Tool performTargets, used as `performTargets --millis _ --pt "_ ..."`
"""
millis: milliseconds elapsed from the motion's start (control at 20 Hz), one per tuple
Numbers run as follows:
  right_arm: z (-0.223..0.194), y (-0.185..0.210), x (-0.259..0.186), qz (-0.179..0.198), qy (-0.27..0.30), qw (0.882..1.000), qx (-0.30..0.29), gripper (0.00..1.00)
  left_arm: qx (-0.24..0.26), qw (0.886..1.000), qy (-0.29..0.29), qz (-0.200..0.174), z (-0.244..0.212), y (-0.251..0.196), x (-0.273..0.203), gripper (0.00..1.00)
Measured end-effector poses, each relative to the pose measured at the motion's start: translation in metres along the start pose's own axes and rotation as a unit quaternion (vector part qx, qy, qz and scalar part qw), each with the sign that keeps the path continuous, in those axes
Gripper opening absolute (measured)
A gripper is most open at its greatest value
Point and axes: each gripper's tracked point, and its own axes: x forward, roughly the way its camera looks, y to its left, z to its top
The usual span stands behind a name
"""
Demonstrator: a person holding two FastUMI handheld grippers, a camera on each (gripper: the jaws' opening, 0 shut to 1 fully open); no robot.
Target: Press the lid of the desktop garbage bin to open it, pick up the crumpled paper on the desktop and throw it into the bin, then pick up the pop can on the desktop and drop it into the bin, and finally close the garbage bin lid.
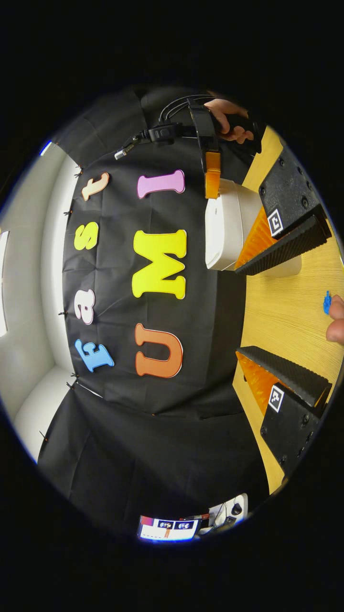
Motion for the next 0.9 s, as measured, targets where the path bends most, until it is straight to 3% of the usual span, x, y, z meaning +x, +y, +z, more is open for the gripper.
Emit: performTargets --millis 100,250,350,400,450,500,600,800,900 --pt "0.003 -0.002 -0.001 -0.02 -0.004 1.0 -0.019 0.01 -0.001 1.0 0.005 0.001 -0.003 0.001 -0.003 1.0" --pt "0.019 0.0 -0.01 -0.027 -0.041 0.999 -0.005 0.01 0.001 1.0 0.004 0.0 -0.003 0.0 -0.012 0.96" --pt "0.031 0.006 -0.026 -0.009 -0.082 0.996 0.014 0.3 0.008 1.0 -0.002 0.002 -0.003 0.002 -0.018 0.96" --pt "0.037 0.006 -0.037 -0.008 -0.101 0.995 0.017 0.53 0.012 1.0 -0.005 0.003 -0.003 0.003 -0.021 0.96" --pt "0.039 0.006 -0.047 -0.01 -0.115 0.993 0.02 0.55 0.014 1.0 -0.009 0.004 -0.003 0.004 -0.025 0.96" --pt "0.037 0.005 -0.056 -0.012 -0.124 0.992 0.02 0.77 0.013 1.0 -0.011 0.003 -0.004 0.003 -0.027 0.96" --pt "0.021 0.002 -0.072 -0.02 -0.13 0.991 0.018 0.96 0.011 1.0 -0.006 0.0 -0.015 0.002 -0.03 0.96" --pt "-0.033 0.002 -0.098 -0.031 -0.118 0.993 0.002 0.96 0.012 0.999 0.035 -0.005 -0.053 0.005 -0.035 1.0" --pt "-0.051 0.005 -0.107 -0.029 -0.112 0.993 -0.001 0.96 0.005 0.998 0.055 -0.006 -0.07 0.006 -0.037 0.96"
